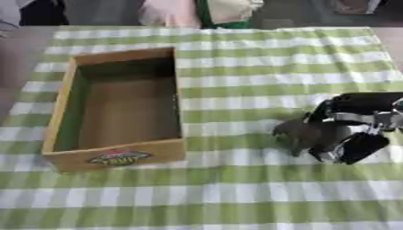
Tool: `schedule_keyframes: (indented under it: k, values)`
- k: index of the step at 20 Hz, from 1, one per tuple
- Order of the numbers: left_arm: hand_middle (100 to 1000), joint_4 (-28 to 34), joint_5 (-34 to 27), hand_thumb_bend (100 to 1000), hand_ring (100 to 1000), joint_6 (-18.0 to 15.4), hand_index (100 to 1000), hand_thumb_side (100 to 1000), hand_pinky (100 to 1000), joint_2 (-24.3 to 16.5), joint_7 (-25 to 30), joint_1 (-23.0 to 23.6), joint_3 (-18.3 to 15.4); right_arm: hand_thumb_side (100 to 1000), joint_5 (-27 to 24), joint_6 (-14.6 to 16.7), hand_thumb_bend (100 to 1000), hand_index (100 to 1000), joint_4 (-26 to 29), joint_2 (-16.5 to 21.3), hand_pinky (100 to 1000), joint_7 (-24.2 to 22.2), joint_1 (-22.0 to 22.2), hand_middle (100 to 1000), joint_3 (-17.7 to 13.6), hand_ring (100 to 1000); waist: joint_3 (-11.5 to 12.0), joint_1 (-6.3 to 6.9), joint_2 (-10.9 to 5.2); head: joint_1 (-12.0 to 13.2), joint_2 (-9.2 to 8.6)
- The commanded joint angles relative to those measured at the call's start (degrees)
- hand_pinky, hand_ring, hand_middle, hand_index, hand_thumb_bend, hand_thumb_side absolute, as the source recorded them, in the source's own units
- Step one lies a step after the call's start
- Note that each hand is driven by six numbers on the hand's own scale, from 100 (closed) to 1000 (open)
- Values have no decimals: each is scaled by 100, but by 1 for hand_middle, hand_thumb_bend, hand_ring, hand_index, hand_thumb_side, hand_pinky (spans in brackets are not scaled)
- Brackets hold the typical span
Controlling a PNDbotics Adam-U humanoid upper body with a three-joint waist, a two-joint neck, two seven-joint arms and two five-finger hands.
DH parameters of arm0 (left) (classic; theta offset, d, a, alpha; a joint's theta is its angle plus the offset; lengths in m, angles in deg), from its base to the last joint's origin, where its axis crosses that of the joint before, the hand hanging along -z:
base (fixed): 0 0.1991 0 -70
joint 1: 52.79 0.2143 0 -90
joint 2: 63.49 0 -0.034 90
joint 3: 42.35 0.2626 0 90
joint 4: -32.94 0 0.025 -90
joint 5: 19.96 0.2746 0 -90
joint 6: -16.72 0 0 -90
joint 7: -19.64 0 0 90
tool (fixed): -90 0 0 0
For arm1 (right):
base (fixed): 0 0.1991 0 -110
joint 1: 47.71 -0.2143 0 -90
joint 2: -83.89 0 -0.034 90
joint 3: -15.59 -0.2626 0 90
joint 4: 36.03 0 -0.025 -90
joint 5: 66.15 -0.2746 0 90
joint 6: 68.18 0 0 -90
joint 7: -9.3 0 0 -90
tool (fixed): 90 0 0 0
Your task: Pick up objects on the table and place them in the box.
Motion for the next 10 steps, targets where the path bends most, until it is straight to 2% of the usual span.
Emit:
schedule_keyframes:
  k: [1,3,7,10]
  values:
    - [624,96,-8,338,572,3,696,848,420,-68,28,-58,-16,498,-46,-41,100,713,24,117,812,104,-98,546,-68,811,2,-19,-97,20,-50]
    - [624,96,-7,339,572,3,695,848,420,-68,27,-61,-19,469,-91,-63,100,703,43,122,803,122,-88,536,-79,801,1,-23,-99,23,-53]
    - [625,96,-7,339,572,3,692,848,420,-65,26,-64,-18,284,-177,-144,100,620,82,123,760,149,-92,481,-97,760,2,-35,-102,26,-65]
    - [625,96,-9,339,573,6,692,848,420,-65,24,-65,-18,234,-268,-237,100,578,110,107,745,241,-119,457,-130,745,9,-38,-107,27,-71]
